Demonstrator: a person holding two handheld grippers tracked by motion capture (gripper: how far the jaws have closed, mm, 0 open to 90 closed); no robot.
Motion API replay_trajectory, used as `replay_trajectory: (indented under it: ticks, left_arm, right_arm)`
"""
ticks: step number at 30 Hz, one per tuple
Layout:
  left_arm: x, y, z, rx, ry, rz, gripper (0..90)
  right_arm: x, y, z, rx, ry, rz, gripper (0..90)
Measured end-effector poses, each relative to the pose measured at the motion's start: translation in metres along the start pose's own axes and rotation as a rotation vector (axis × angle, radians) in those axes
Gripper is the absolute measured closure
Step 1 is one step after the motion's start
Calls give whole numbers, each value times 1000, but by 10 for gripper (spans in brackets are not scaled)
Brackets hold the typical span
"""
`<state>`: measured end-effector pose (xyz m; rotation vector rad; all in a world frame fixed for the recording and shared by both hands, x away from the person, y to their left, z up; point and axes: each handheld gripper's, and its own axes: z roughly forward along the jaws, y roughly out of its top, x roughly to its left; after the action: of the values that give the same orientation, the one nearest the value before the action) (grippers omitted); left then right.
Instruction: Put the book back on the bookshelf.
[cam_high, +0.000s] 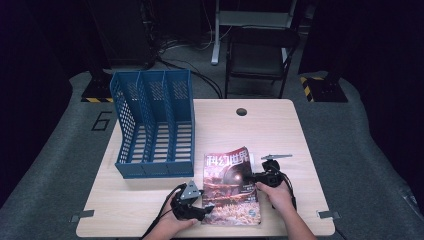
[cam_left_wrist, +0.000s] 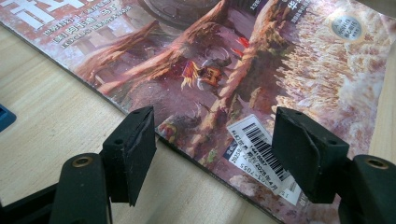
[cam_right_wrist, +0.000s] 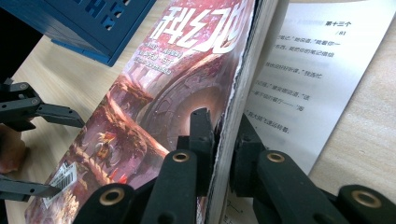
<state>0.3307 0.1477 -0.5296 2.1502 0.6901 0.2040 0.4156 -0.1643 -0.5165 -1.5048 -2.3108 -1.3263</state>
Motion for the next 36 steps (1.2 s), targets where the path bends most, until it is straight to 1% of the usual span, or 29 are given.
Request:
replay_trajectory:
  ticks: [2,3,4,7,8,13,14,15,16,17,22,23,24,25,26,29,30,31,32,33,34,35,36]
  left_arm:
    - [0,0,0,-2,1,-4,311]
    - [0,0,0,3,-4,-4,314]
    - [1,0,-1,5,-8,-3,317]
    - [2,0,-1,5,-8,-1,324]
    - [2,0,-1,0,-1,2,328]
    - [2,0,-1,-1,-2,-3,332]
    - [2,0,-1,-1,-3,-3,332]
    - [2,0,-1,-1,-3,-1,332]
    - [2,0,-1,-3,-8,-11,332]
    - [3,0,-1,4,-15,-7,334]
    - [4,0,-2,4,-16,-3,340]
    - [4,0,-2,4,-16,-3,340]
    - [4,0,-1,-5,-5,-8,340]
    - [4,0,-2,3,-11,-14,341]
    - [4,0,-1,-8,-5,-16,342]
    - [6,1,-2,10,-16,-18,348]
    - [6,1,-1,0,-16,-25,348]
    - [7,2,-2,7,-11,-20,347]
    - [7,2,-1,0,-15,-40,349]
    - [10,3,-3,14,-32,-34,351]
    - [10,4,-3,13,-31,-40,361]
    - [12,4,-4,16,-32,-35,374]
    - [13,5,-4,21,-39,-42,370]
  right_arm:
    - [0,0,0,0,0,-13,817]
    - [2,0,-1,5,3,4,817]
    - [0,0,-1,-3,4,-19,818]
    - [2,1,-2,-2,4,-27,821]
    - [5,1,-3,-6,2,-36,830]
    - [8,2,-7,-33,14,-97,850]
    - [10,1,-8,-37,17,-102,852]
    - [11,1,-8,-44,16,-118,855]
    - [13,1,-9,-51,16,-131,857]
    - [14,0,-10,-59,16,-153,858]
    - [19,-2,-11,-91,11,-198,863]
    - [19,-2,-12,-99,10,-201,863]
    - [20,-2,-12,-104,11,-204,864]
    - [21,-3,-13,-107,12,-202,864]
    - [21,-3,-13,-111,11,-211,864]
    - [24,-4,-14,-123,3,-219,864]
    - [23,-5,-14,-129,1,-228,865]
    - [23,-5,-14,-134,7,-230,864]
    - [23,-5,-15,-138,8,-220,864]
    - [23,-6,-15,-143,12,-220,864]
    - [23,-6,-16,-147,14,-222,865]
    - [23,-6,-17,-154,20,-211,864]
    - [23,-7,-18,-156,23,-204,865]
